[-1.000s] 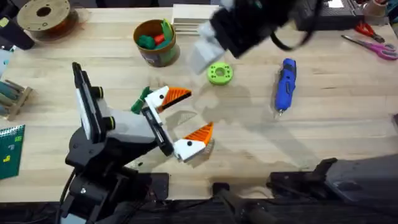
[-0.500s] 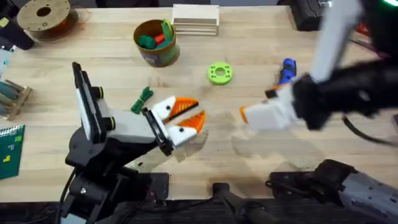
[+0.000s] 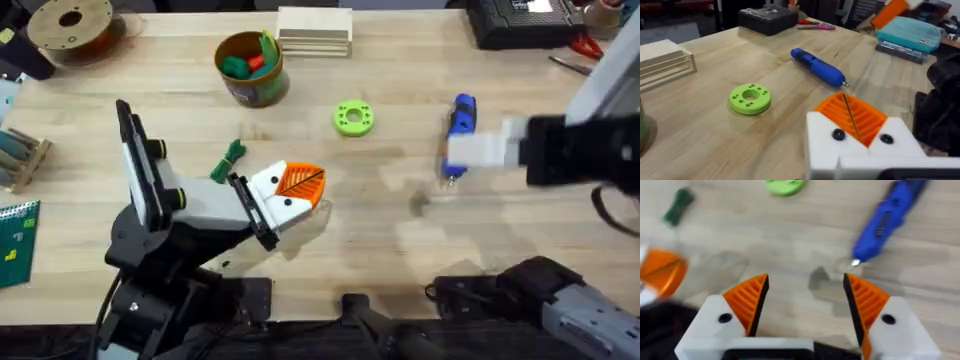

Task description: Pick up the gripper from the table and insert it into the empty holder that is missing its gripper. Then pick up a screw, insert it into the mounting hole, and use the screwdriver to tighten it. Finally, clean up the table by picking up the vegetable and placing it into the bucket.

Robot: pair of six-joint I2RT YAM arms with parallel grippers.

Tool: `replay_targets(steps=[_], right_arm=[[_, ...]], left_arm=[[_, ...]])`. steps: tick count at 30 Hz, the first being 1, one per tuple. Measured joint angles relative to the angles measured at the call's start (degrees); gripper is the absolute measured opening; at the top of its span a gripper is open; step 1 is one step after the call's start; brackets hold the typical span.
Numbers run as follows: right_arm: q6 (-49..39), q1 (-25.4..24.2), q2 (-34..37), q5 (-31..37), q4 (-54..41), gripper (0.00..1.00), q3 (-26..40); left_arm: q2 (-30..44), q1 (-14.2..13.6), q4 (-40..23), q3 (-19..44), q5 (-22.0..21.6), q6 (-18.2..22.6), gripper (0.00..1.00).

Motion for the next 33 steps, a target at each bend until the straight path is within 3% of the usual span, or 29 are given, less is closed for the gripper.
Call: replay_targets(steps=[6, 12, 21, 31, 33], right_arm=[[-3.41, -14.31, 11.19, 5.78, 9.92, 0.935, 0.0], [-8.59, -22.04, 25.55, 5.15, 19.64, 0.947, 0.0], [-13.72, -24.57, 41.55, 0.71, 30.56, 0.974, -0.04], [-15.52, -25.19, 50.48, -1.6, 32.26, 0.961, -0.04], [-15.56, -25.34, 50.49, -1.63, 32.59, 0.898, -0.04]], left_arm=[[0.0, 0.0, 0.0, 0.0, 0.0, 0.02, 0.004], [0.0, 0.0, 0.0, 0.0, 0.0, 0.0, 0.004], [0.0, 0.0, 0.0, 0.0, 0.0, 0.0, 0.004], [0.0, 0.0, 0.0, 0.0, 0.0, 0.0, 0.004], [0.0, 0.0, 0.0, 0.0, 0.0, 0.0, 0.004]])
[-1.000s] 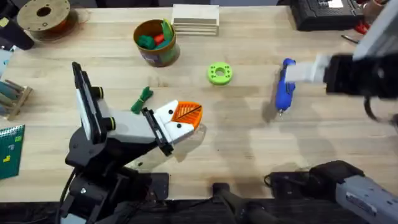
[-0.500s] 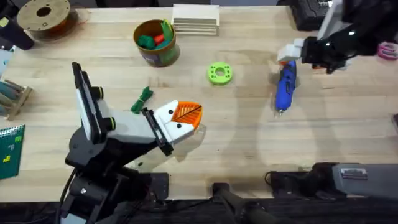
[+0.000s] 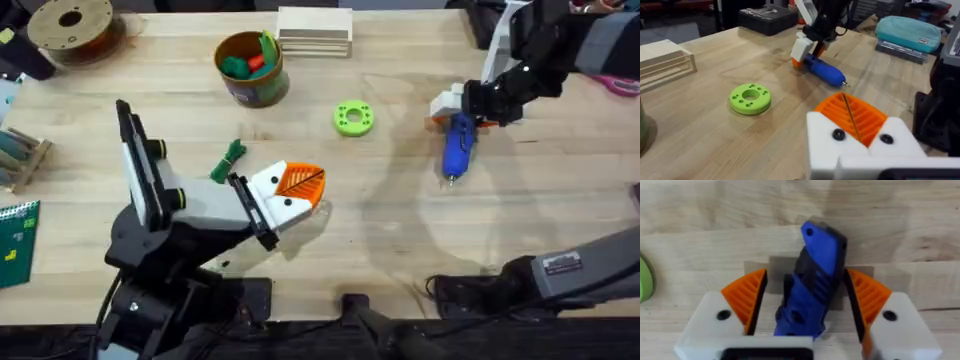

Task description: Pick up the gripper from the table and insert it into the empty holder that is missing its gripper. Then pick up a screw, insert it into the mounting hole, and use the screwdriver to tighten it. Finally, clean up the table by picking up the vegetable and placing it into the bucket.

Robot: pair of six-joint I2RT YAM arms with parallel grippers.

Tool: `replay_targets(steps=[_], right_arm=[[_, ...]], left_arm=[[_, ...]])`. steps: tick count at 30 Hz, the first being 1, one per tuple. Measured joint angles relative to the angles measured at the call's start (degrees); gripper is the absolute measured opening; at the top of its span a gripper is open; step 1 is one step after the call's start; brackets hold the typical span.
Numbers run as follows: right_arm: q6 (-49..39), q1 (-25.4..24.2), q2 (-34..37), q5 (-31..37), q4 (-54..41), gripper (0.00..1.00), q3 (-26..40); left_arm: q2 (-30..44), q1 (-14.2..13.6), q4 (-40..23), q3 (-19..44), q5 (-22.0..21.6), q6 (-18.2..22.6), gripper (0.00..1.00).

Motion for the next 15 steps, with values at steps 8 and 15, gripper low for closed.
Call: replay_targets(steps=[8, 15], right_arm=[[-0.17, -0.37, 0.16, -0.12, 0.14, 0.027, 0.09], [-0.12, -0.37, -0.01, -0.02, -9.81, 0.033, 3.31]], left_arm=[[0.0, 0.0, 0.0, 0.0, 0.0, 0.0, 0.004], [0.0, 0.0, 0.0, 0.0, 0.0, 0.0, 0.004]])
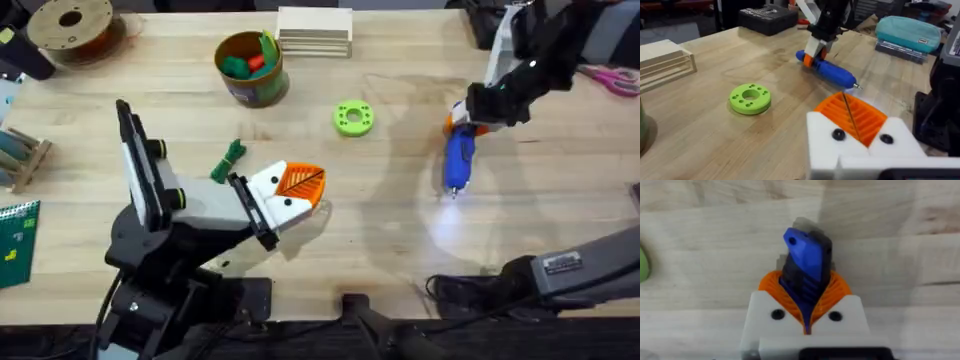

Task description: Pick up the gripper from the table and insert it into the empty holder that is missing its gripper. Then pick up a screw, insert it into the mounting hole, and use the screwdriver to tighten it. Finally, clean up the table by picking up the vegetable and placing it into the bucket.

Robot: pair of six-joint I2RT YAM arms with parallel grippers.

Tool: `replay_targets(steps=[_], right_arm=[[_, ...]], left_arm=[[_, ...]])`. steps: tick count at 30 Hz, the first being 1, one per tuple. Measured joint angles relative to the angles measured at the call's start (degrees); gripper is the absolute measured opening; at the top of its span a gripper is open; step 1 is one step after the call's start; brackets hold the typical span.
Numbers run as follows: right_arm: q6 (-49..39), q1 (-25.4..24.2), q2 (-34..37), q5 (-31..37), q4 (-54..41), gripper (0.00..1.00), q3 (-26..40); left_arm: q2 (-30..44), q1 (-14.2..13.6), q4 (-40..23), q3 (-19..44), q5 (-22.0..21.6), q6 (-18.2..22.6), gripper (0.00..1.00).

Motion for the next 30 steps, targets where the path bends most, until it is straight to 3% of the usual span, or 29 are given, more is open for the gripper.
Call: replay_targets(steps=[4, 12, 15, 16, 17, 24, 30], right_arm=[[1.96, -0.09, -3.96, -0.03, -3.47, 0.033, 4.57], [3.47, -0.26, -22.79, 1.14, 0.23, 0.033, 6.96], [3.66, -0.24, -30.84, 1.27, 2.95, 0.033, 4.03], [4.26, 0.46, -39.22, 0.64, 7.08, 0.033, -2.12], [4.55, 1.0, -41.72, -0.18, 9.04, 0.033, -4.4], [9.29, 11.98, -56.73, -10.55, 34.48, 0.033, -20.7], [12.82, 26.28, -55.6, -13.68, 48.26, 0.033, -24.84]], left_arm=[[0.0, 0.0, 0.0, 0.0, 0.0, 0.0, 0.004], [0.0, 0.0, 0.0, 0.0, 0.0, 0.0, 0.004], [0.0, 0.0, 0.0, 0.0, 0.0, 0.0, 0.004], [0.0, 0.0, 0.0, 0.0, 0.0, 0.0, 0.004], [0.0, 0.0, 0.0, 0.0, 0.0, 0.0, 0.004], [0.0, 0.0, 0.0, 0.0, 0.0, 0.0, 0.004], [0.0, 0.0, 0.0, 0.0, 0.0, 0.0, 0.004]])
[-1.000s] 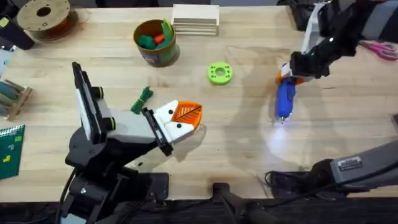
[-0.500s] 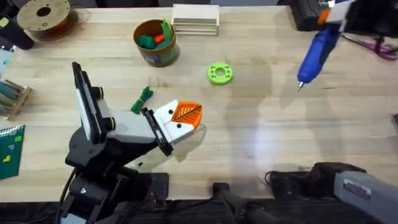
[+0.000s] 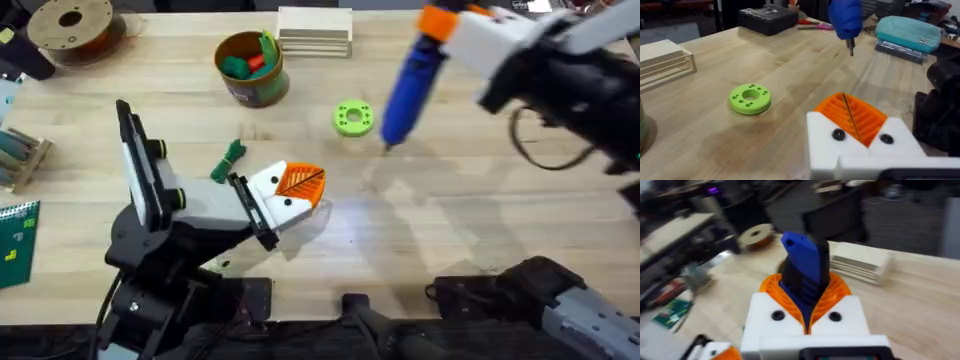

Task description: Pick up the gripper from the table and insert it into the empty holder that is missing its gripper. Then pick up a screw, insert it into the mounting hole, and use the screwdriver to tighten it. Finally, clean up the table by picking up the vegetable and placing it into the bucket.

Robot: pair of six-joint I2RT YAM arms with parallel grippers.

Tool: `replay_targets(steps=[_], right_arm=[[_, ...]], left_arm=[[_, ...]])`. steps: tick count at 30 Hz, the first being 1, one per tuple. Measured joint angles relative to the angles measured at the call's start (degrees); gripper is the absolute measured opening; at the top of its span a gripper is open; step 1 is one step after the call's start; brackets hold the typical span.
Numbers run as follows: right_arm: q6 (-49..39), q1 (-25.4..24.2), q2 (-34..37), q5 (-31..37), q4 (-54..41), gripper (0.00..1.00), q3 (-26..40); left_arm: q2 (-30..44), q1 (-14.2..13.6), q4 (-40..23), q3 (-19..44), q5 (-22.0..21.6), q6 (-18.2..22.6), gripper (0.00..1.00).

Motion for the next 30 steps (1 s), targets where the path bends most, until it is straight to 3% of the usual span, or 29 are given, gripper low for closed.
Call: replay_targets(steps=[7, 14, 21, 30], right_arm=[[-0.45, 14.43, 8.5, -1.27, 23.43, 0.033, -0.33], [-1.62, 22.03, 16.24, -1.66, 35.94, 0.033, -0.35], [-1.79, 25.78, 20.87, -1.82, 38.3, 0.033, -0.35], [-1.92, 26.4, 21.51, -1.84, 38.73, 0.033, -0.35]], left_arm=[[0.0, 0.0, 0.0, 0.0, 0.0, 0.0, 0.004], [0.0, 0.0, 0.0, 0.0, 0.0, 0.0, 0.004], [0.0, 0.0, 0.0, 0.0, 0.0, 0.01, 0.004], [0.0, 0.0, -0.17, 0.0, 0.0, 0.0, 0.004]])
